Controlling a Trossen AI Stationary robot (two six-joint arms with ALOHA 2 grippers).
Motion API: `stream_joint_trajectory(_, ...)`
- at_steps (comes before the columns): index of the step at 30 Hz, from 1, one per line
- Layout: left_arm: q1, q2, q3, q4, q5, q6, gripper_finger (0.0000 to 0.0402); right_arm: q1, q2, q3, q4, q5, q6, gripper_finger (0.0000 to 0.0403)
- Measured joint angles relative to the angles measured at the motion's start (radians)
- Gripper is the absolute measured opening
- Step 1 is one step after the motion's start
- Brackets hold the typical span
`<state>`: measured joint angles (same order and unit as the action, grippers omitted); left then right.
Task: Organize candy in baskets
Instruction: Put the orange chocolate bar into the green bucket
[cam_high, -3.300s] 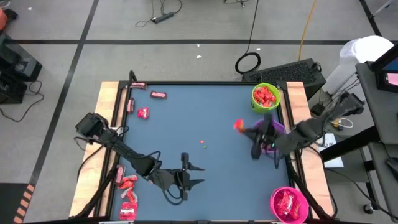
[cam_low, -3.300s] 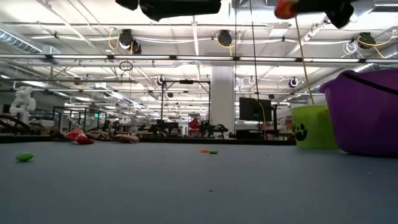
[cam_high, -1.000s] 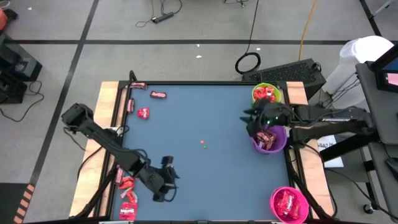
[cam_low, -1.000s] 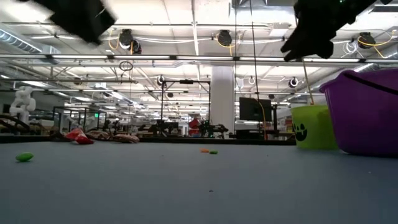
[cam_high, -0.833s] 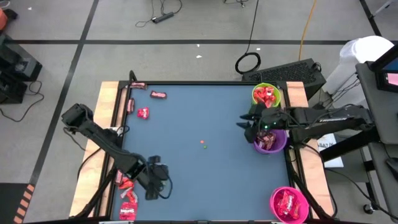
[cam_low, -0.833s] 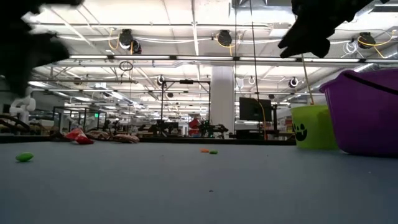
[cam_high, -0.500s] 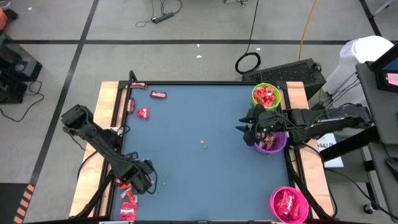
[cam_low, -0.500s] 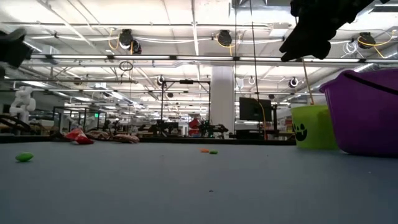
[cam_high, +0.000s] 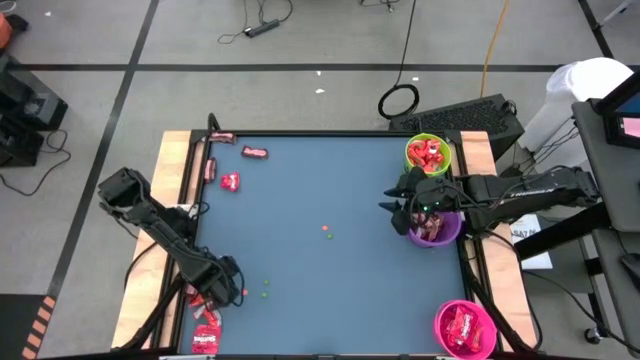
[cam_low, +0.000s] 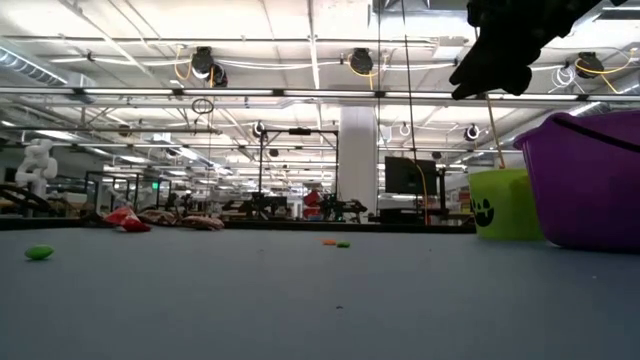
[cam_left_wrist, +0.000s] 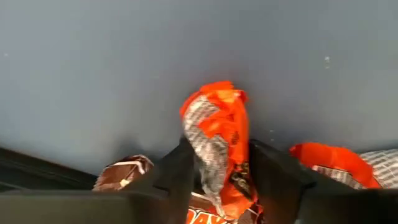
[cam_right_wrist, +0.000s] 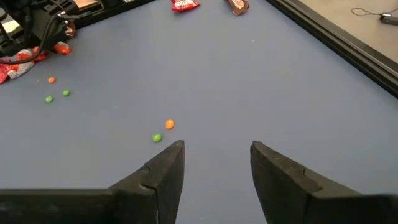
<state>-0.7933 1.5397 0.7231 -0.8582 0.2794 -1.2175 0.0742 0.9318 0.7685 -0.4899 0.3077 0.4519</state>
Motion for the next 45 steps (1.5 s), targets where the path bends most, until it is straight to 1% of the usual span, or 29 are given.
stream_joint_trajectory(6,0.021,0.000,0.003,0.012,0.005,0.059,0.0051,0.000,0.000,0.000,0.001,0.000,0.000,0.0171)
stream_joint_trajectory(8,0.028,-0.001,0.012,0.007,-0.005,0.090,0.0025,0.003,0.000,0.000,0.008,0.000,0.001,0.0171)
stream_joint_trajectory(9,0.031,-0.002,0.020,0.006,-0.030,0.108,0.0019,0.008,0.001,0.000,0.016,0.003,0.004,0.0171)
stream_joint_trajectory(12,0.046,-0.003,0.065,0.012,-0.116,0.159,0.0018,0.036,0.016,0.000,0.063,0.005,-0.006,0.0171)
stream_joint_trajectory(14,0.049,-0.004,0.104,0.006,-0.177,0.202,0.0027,0.064,0.038,0.000,0.124,0.004,-0.029,0.0171)
stream_joint_trajectory(17,0.060,-0.004,0.167,0.008,-0.322,0.271,0.0048,0.114,0.089,0.000,0.236,0.002,-0.070,0.0171)
stream_joint_trajectory(20,0.071,-0.004,0.218,0.033,-0.476,0.348,0.0055,0.163,0.163,0.000,0.345,0.000,-0.108,0.0171)
stream_joint_trajectory(23,0.080,-0.004,0.254,0.122,-0.616,0.440,0.0053,0.213,0.251,0.000,0.443,0.000,-0.138,0.0171)
stream_joint_trajectory(26,0.082,-0.004,0.251,0.293,-0.740,0.523,0.0050,0.266,0.363,0.000,0.561,0.007,-0.168,0.0171)
stream_joint_trajectory(28,0.080,-0.004,0.243,0.419,-0.780,0.591,0.0050,0.298,0.449,0.000,0.674,0.008,-0.190,0.0171)
stream_joint_trajectory(30,0.082,-0.004,0.233,0.520,-0.809,0.668,0.0050,0.325,0.534,0.000,0.826,0.004,-0.218,0.0171)
stream_joint_trajectory(33,0.090,-0.004,0.231,0.623,-0.863,0.749,0.0050,0.358,0.647,0.000,1.064,0.003,-0.284,0.0171)
stream_joint_trajectory(36,0.103,-0.004,0.231,0.699,-0.900,0.803,0.0050,0.373,0.747,0.001,1.259,0.001,-0.345,0.0171)
stream_joint_trajectory(41,0.122,-0.002,0.231,0.782,-0.899,0.861,0.0051,0.373,0.878,0.014,1.480,0.004,-0.363,0.0171)
stream_joint_trajectory(45,0.140,0.029,0.231,0.857,-0.898,0.883,0.0051,0.373,0.963,0.053,1.576,0.004,-0.384,0.0171)
